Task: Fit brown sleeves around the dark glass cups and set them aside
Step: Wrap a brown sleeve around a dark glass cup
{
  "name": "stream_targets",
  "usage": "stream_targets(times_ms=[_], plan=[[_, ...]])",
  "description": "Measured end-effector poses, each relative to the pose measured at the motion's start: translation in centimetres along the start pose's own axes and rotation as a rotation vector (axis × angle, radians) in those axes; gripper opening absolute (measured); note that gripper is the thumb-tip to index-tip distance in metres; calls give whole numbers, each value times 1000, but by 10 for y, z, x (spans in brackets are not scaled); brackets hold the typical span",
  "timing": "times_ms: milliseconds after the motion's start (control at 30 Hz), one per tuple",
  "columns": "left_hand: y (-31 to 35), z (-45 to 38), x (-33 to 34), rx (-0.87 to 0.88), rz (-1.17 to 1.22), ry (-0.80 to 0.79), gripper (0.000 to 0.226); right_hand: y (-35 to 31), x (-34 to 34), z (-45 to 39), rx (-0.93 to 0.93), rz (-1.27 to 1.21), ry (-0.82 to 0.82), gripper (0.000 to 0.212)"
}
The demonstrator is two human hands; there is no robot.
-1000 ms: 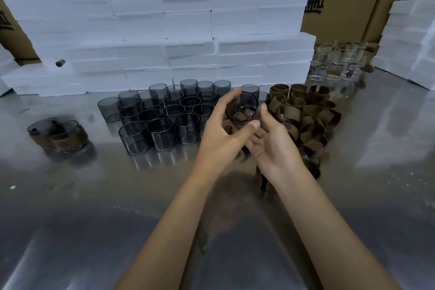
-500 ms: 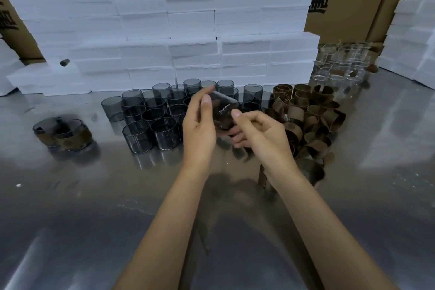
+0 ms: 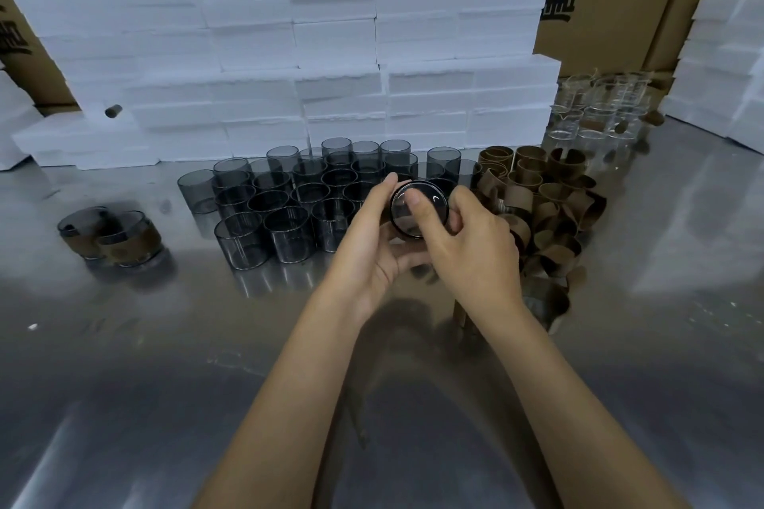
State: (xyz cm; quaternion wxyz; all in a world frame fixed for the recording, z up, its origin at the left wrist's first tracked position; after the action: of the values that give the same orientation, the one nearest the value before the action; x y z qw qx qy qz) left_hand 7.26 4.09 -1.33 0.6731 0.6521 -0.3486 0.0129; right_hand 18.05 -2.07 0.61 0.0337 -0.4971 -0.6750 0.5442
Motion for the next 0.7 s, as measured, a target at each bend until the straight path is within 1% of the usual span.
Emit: stream_targets(times_ms=[67,133,200,233,300,367,433,500,533,600,700], plan=[[1,1,2,9,-20,-36,34,1,0,-2,-30,-37,-9,48],[3,0,1,42,-21,-13,43,2,-1,-4,-38,-115,-20,41],[6,-2,-3,76,7,37,51,7,-6,-9,26,-240,-12,41],[8,-3,-6,92,22,61,53,11,-8,-12,64,-252,-1,41],[11,-5,-13,120,56,101,51,16,-9,-15,86,-149,-19,33],[14,-6,-19,131,103,124,46,21,-1,-15,62,40,-128,25],[15,-7,-25,124,136,144,43,25,14,-9,36,246,-311,37],[15,-7,-29,108,159,165,41,25,24,-3,-2,385,-424,52],[15,-7,-30,101,166,173,41,25,25,-2,-16,406,-436,55],[16,-7,-32,93,166,184,40,24,24,-3,-21,380,-404,52],[17,-7,-34,90,161,195,40,24,24,-4,-25,379,-340,32]])
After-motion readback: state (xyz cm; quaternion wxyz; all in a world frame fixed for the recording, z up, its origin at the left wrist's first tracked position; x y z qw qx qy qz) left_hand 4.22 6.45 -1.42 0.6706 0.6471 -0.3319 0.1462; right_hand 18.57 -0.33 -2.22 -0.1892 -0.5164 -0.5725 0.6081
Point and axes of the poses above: each hand's wrist, its own z-axis away from the middle knuckle, its own x-axis out of the palm, y = z × x, the point moved 6 cm from there along -z, towards the middle knuckle, and after that the axes turned 9 degrees about x, right-handed, at the moved point
